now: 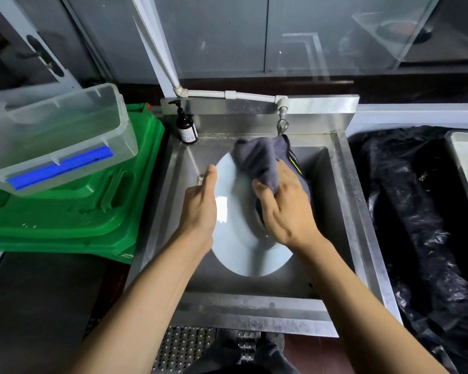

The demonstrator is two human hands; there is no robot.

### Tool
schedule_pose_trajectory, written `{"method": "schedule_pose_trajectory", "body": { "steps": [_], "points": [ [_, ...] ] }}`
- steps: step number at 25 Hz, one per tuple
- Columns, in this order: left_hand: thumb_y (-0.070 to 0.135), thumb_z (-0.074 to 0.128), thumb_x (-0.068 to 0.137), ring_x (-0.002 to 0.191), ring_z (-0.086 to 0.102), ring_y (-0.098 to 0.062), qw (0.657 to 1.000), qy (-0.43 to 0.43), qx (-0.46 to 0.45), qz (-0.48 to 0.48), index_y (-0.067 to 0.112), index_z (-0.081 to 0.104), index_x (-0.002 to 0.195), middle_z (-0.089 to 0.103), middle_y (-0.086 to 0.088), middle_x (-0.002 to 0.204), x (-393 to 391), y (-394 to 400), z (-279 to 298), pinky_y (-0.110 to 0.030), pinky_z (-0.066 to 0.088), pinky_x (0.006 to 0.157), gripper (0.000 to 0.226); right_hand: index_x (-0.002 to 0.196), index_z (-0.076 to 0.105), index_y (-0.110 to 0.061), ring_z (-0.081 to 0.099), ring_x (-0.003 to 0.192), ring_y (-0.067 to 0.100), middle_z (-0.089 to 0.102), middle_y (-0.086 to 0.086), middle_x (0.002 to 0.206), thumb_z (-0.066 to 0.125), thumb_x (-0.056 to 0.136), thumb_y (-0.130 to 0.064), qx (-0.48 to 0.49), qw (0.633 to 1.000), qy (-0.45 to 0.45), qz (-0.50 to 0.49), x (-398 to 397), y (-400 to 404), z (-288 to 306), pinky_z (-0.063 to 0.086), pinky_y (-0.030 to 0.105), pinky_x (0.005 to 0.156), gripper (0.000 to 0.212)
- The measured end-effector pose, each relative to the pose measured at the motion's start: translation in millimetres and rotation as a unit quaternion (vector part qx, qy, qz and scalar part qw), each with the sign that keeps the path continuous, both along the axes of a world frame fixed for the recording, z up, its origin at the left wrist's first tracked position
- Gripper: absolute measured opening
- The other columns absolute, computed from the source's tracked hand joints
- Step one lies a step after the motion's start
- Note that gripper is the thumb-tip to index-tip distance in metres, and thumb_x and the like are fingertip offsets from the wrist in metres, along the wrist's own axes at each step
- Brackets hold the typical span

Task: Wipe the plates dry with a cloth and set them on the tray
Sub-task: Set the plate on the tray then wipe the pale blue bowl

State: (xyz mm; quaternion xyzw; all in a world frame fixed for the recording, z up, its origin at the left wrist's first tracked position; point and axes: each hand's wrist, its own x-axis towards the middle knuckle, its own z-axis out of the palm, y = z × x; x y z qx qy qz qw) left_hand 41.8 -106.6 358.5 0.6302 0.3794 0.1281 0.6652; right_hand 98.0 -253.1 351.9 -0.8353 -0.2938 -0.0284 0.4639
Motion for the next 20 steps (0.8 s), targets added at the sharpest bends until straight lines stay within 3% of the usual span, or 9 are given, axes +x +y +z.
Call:
{"method": "schedule_pose_trajectory", "body": {
  "steps": [2,3,5,6,8,10,12,15,20],
  "points": [
    [0.071,0.056,0.079,0.042,0.048,0.017,1.0,0.008,0.007,0.014,0.032,0.06,0.067,0.052,0.027,0.048,1,4,0,-0.015,0.037,0.055,0.041,0.139,0.056,0.001,0.047,0.138,0.025,0.058,0.015,0.143,0.042,0.098,-0.031,-0.025,0.995,-0.064,0.068,0,-6,-8,0.03,0.038,0.12,0.054],
    [0.071,0.056,0.079,0.043,0.048,0.016,1.0,0.01,0.006,0.012,0.032,0.061,0.066,0.053,0.025,0.049,2,4,0,-0.017,0.038,0.057,0.041,0.138,0.057,-0.002,0.047,0.139,0.027,0.059,0.012,0.142,0.042,0.097,-0.031,-0.018,0.998,-0.031,0.048,3,-9,-8,0.031,0.034,0.118,0.052],
    [0.068,0.055,0.084,0.045,0.052,0.016,1.0,0.014,-0.003,0.008,0.039,0.069,0.061,0.057,0.027,0.05,1,3,0,-0.02,0.039,0.059,0.039,0.111,0.063,-0.015,0.057,0.12,0.028,0.064,-0.001,0.113,0.04,0.098,-0.031,0.039,0.994,0.092,-0.044,5,-8,-6,0.038,0.027,0.099,0.031],
    [0.067,0.054,0.087,0.045,0.053,0.014,1.0,0.02,-0.002,0.011,0.042,0.068,0.059,0.056,0.027,0.049,0,2,0,-0.02,0.037,0.058,0.04,0.104,0.06,-0.019,0.057,0.114,0.024,0.06,-0.006,0.107,0.041,0.098,-0.03,0.052,0.993,0.092,-0.058,1,-6,-9,0.039,0.029,0.096,0.023],
    [0.069,0.053,0.09,0.044,0.045,0.006,0.998,0.049,0.0,0.034,0.031,0.057,0.057,0.046,0.019,0.047,1,3,-1,-0.021,0.029,0.055,0.05,0.12,0.062,-0.019,0.048,0.128,0.015,0.058,-0.003,0.127,0.043,0.099,-0.027,0.03,1.0,0.0,-0.008,-14,-8,-15,0.034,0.04,0.115,0.029],
    [0.071,0.051,0.089,0.048,0.034,0.003,0.996,0.078,0.007,0.054,0.032,0.04,0.061,0.034,0.016,0.053,2,4,0,-0.024,0.026,0.053,0.049,0.149,0.045,-0.01,0.026,0.15,0.006,0.041,0.001,0.155,0.044,0.1,-0.028,0.011,0.994,-0.091,0.063,-17,-15,-28,0.017,0.037,0.126,0.053],
    [0.071,0.048,0.091,0.05,0.032,0.0,0.994,0.091,0.02,0.053,0.032,0.039,0.061,0.033,0.015,0.057,4,2,-1,-0.024,0.027,0.052,0.05,0.151,0.043,-0.011,0.026,0.151,0.005,0.039,0.004,0.157,0.042,0.1,-0.028,0.025,0.997,-0.06,0.039,-11,-16,-32,0.019,0.043,0.126,0.054],
    [0.068,0.046,0.094,0.053,0.035,-0.004,0.991,0.107,0.03,0.069,0.028,0.042,0.063,0.036,0.013,0.061,4,-1,-2,-0.024,0.027,0.049,0.051,0.15,0.045,-0.005,0.035,0.149,0.027,0.044,0.016,0.155,0.043,0.101,-0.027,0.035,0.999,0.013,-0.017,-20,-3,-32,0.021,0.051,0.125,0.054],
    [0.067,0.049,0.093,0.049,0.063,-0.009,0.993,0.083,-0.026,0.079,0.018,0.064,0.067,0.064,0.009,0.047,7,8,-2,-0.021,0.044,0.047,0.057,0.155,0.034,-0.002,0.025,0.155,0.027,0.032,0.011,0.164,0.033,0.104,-0.037,-0.009,0.978,-0.17,0.123,-57,-3,-56,0.017,0.051,0.126,0.062]
  ]
}}
